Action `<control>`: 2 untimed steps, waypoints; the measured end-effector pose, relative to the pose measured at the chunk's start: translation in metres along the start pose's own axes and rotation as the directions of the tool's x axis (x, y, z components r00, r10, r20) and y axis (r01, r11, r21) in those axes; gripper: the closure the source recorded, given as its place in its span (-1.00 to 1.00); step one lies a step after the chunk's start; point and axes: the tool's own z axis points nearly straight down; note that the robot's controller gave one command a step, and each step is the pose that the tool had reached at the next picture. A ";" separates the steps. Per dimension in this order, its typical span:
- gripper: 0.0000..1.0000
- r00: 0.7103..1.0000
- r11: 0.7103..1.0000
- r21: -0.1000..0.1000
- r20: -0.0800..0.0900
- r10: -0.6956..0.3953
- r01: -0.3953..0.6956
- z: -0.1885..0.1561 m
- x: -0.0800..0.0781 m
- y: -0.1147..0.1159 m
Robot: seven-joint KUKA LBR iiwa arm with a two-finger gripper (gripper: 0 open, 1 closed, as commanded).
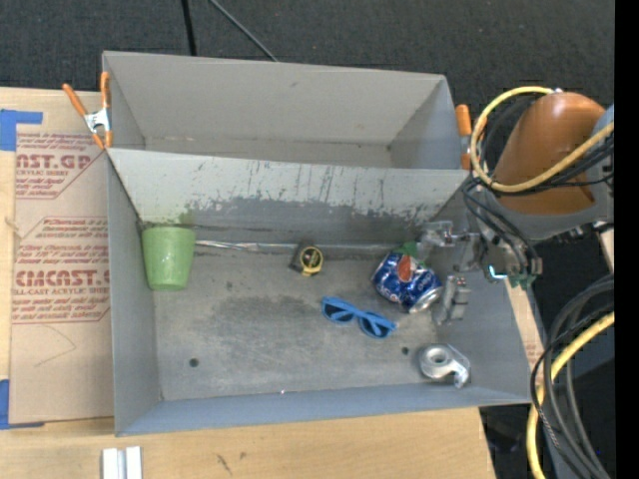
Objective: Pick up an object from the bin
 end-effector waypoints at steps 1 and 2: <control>-1.00 0.999 1.000 0.000 0.009 0.031 -0.031 0.098 -0.004 0.014; 1.00 0.999 1.000 0.000 0.009 0.031 -0.031 0.096 -0.004 0.014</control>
Offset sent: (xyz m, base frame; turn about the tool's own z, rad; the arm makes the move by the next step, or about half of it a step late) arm 0.0023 0.0128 -0.0966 0.0318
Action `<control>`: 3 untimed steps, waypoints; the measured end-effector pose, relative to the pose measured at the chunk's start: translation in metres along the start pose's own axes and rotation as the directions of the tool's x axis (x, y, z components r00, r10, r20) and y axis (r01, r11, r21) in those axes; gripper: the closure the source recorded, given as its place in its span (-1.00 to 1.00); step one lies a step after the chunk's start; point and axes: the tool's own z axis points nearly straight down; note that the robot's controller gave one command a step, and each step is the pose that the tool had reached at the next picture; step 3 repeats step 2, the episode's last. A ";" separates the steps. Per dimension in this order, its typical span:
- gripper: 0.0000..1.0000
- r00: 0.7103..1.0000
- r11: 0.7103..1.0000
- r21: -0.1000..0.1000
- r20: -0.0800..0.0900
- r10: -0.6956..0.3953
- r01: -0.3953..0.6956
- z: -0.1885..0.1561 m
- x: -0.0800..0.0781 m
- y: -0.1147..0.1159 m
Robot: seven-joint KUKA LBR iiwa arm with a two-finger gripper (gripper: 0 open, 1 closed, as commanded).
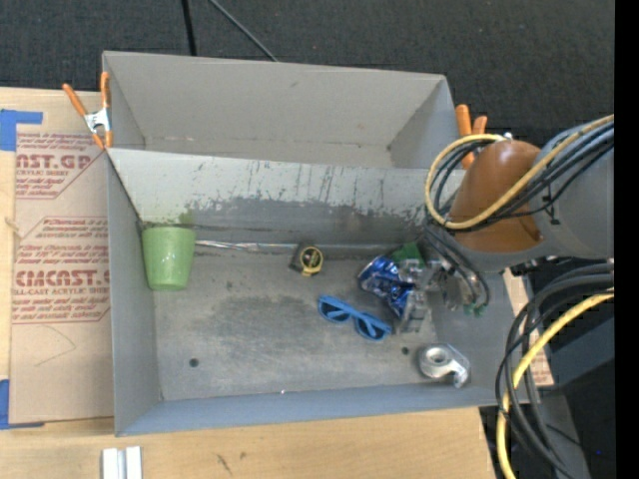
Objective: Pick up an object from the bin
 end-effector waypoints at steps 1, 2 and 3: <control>1.00 0.998 0.998 0.002 0.006 -0.057 0.057 -0.122 0.018 0.015; 1.00 0.993 0.993 0.001 0.003 -0.118 0.118 -0.166 0.030 0.016; 1.00 0.993 0.993 0.001 0.003 -0.118 0.118 -0.166 0.030 0.016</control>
Offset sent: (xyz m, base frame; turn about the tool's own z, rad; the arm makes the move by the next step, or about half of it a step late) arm -0.0201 0.0154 0.1173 -0.0573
